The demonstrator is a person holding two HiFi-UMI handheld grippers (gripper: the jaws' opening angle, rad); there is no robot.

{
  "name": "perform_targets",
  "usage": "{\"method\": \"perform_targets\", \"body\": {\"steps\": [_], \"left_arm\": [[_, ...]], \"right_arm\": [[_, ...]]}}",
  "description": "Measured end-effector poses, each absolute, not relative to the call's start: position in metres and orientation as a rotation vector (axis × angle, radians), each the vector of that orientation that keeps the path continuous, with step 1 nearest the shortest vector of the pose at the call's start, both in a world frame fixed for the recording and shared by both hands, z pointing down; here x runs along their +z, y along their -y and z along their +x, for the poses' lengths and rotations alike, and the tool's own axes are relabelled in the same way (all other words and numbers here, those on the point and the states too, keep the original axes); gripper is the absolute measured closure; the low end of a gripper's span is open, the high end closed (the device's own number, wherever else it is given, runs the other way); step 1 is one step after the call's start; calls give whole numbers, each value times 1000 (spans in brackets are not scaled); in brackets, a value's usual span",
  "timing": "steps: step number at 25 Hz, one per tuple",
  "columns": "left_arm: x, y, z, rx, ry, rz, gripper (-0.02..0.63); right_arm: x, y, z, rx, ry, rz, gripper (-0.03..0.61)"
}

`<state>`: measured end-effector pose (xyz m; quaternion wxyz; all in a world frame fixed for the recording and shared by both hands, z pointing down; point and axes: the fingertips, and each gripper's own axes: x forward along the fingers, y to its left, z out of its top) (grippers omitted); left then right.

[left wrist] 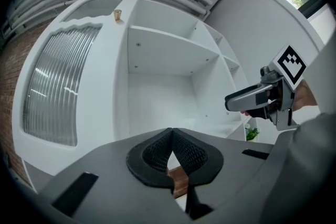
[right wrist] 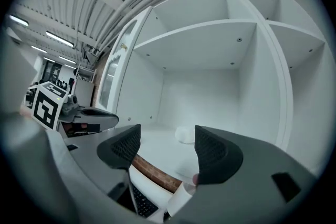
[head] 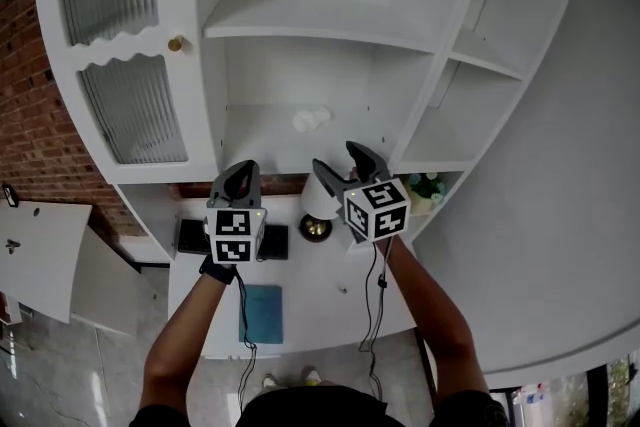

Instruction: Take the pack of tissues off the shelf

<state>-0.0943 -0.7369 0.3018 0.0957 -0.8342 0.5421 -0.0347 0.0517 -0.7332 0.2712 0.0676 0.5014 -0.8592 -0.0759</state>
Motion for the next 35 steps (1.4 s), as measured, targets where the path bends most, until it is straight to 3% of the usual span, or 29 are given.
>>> {"method": "perform_targets", "body": {"steps": [35], "left_arm": [[293,779,-83,-133,-1648,-2557,603]], "right_arm": [[314,885,41,-282,2232,1072,265]]}}
